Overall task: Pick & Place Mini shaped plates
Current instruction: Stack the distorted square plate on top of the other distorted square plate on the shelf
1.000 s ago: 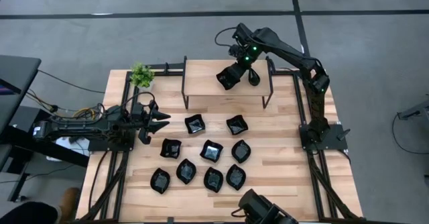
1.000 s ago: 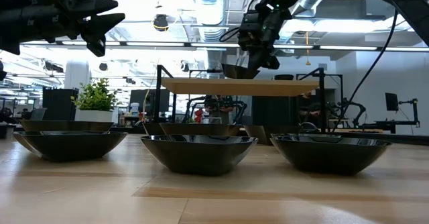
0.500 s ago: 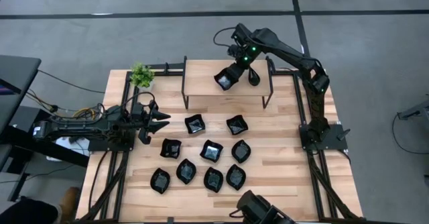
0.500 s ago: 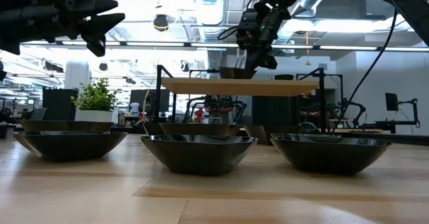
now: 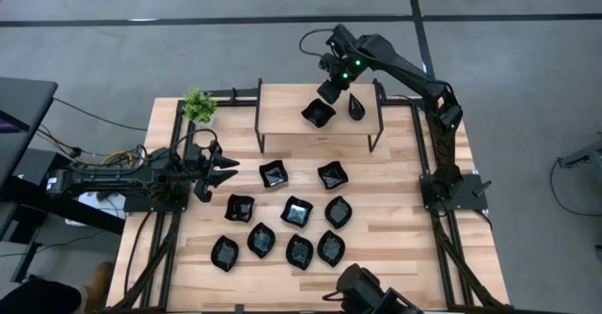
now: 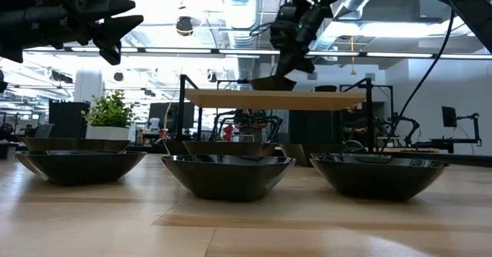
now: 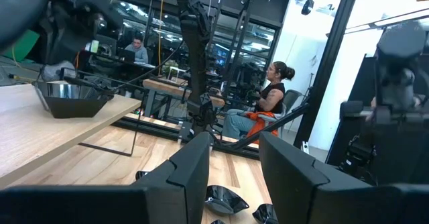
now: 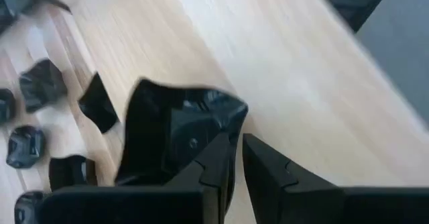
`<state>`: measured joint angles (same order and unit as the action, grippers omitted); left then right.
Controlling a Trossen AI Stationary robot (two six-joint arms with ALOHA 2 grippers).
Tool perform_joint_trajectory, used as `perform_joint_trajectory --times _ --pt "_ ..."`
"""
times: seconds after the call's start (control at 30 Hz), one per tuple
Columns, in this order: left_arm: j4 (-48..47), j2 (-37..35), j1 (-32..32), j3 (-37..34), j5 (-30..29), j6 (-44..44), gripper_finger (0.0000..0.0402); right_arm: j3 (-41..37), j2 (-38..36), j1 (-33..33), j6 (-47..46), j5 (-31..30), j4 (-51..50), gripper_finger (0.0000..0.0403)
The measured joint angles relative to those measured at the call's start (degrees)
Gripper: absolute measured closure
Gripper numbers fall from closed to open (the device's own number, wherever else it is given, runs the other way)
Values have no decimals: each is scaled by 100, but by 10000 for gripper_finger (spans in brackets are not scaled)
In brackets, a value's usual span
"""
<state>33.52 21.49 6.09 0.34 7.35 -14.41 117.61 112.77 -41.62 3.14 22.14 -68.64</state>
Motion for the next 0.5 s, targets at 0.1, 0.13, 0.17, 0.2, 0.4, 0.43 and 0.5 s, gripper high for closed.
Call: perform_joint_trajectory --times 0.1,0.13,0.17,0.2,0.4,0.43,0.5 --pt "0 1 2 0 0 0 270 530 0 -7 -20 13 -267 365" --pt "0 0 0 0 0 0 270 728 -2 23 -52 33 -418 366" --pt "1 1 2 0 0 0 270 927 -2 65 -105 47 -609 367" --pt "0 1 1 2 0 0 270 1129 -2 129 -153 69 -829 368" --pt "0 -1 0 0 0 0 270 1660 -248 1019 -415 202 -2183 373" --pt "0 -1 2 1 0 1 270 1578 -330 1237 -620 212 -2097 374" --pt "1 -1 -1 1 0 1 270 1394 -505 1665 -993 188 -2155 376"
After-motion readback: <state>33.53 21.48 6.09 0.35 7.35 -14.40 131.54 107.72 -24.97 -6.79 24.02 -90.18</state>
